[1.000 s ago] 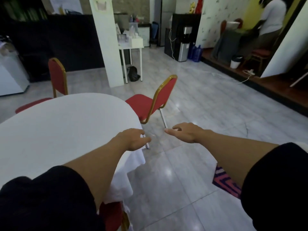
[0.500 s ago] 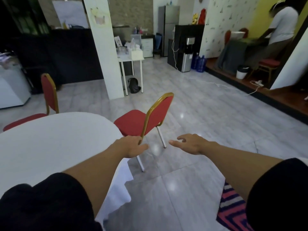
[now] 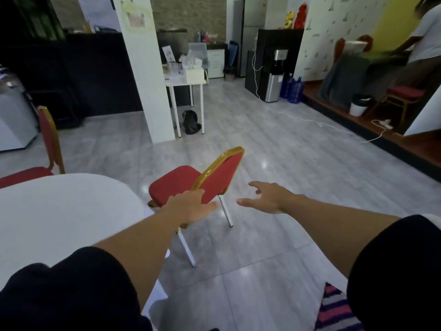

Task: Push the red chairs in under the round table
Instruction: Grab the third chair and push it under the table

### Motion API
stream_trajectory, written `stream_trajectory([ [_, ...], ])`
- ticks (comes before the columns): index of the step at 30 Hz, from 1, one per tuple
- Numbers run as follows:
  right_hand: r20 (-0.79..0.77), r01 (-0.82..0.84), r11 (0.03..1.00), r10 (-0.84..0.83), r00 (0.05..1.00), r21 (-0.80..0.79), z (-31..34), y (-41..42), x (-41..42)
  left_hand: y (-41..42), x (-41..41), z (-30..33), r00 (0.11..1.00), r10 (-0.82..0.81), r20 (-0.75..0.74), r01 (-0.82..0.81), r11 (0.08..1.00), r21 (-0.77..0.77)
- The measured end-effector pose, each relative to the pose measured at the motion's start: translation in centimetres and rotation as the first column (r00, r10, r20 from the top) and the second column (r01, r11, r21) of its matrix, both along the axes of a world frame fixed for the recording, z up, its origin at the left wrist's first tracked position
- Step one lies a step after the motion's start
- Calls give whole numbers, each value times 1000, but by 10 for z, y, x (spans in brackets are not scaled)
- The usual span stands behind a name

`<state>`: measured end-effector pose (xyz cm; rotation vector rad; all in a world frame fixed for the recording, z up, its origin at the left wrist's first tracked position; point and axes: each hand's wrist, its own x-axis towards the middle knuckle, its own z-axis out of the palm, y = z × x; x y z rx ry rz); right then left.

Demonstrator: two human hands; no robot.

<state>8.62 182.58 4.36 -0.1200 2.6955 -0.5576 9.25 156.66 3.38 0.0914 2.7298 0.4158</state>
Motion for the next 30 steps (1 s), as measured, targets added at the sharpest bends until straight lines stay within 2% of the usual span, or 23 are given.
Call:
stream_trajectory([
  [4,8,29,999,-29,1000,28,-6,13,-55,12,-62,-12,1000,2,-23,-1,999,51],
  [6,32,35,997,-37,999,66,-7,19,-80,17,-86,-9,1000,-21,-12,21,999,45],
  [10,11,66,998,-66,998,20,-1,26,-135,23,-145,-4,999,-43,12,42,999,34],
  [16,27,13,999,-14,1000,42,-15,29,-204,33,-204,-14,998,-50,45,51,998,-27],
  [20,3,-95,995,95,995,42,-22,28,-253,42,-237,-25,997,-9,82,10,1000,-9],
  [24,3,-225,972,225,974,70,-40,29,-310,49,-264,-48,988,98,122,-101,995,15],
  [30,54,-473,865,471,880,165,-73,10,-389,55,-296,-87,938,278,206,-284,959,0],
])
